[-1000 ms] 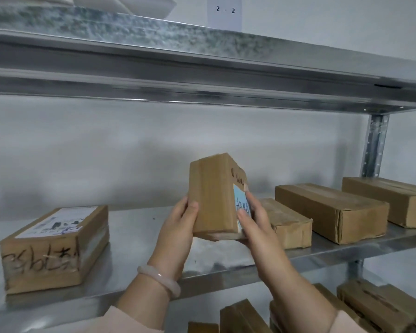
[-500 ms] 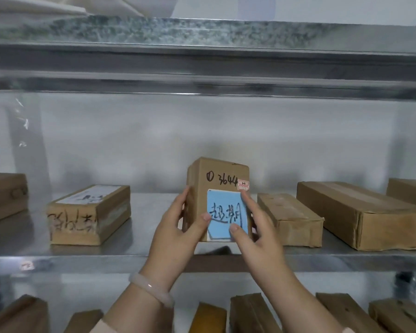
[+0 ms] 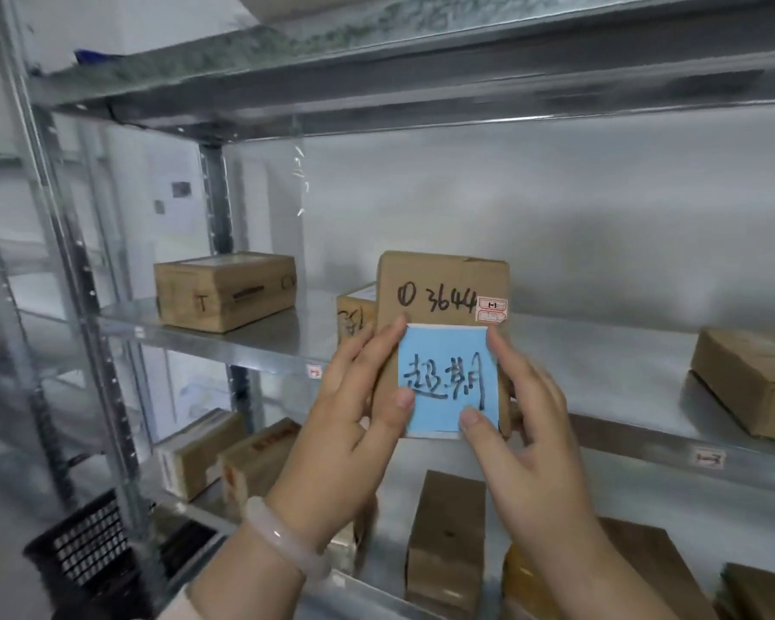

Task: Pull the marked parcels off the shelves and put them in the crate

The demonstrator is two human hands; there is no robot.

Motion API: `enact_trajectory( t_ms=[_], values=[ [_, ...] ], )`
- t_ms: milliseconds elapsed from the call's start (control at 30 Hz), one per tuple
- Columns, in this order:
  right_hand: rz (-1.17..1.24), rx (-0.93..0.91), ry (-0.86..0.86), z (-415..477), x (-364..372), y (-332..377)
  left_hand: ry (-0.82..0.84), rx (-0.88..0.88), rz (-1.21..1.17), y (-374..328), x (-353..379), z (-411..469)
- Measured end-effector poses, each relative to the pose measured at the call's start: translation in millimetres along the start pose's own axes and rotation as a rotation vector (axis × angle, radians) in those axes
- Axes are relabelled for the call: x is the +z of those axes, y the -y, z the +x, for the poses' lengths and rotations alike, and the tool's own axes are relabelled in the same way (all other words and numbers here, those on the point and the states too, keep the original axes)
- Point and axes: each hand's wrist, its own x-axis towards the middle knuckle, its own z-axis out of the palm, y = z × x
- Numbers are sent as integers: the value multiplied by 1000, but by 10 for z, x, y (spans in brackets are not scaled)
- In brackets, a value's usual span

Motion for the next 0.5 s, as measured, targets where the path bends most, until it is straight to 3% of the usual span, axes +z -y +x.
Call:
enact_trajectory(
  t_ms=[167,500],
  values=[
    [120,43,127,-179,849,297,-74,-132,-150,238,-841,-371],
    [213,155,415,-959,3142,709,-226,-424,-13,963,-2940,-1585]
  ],
)
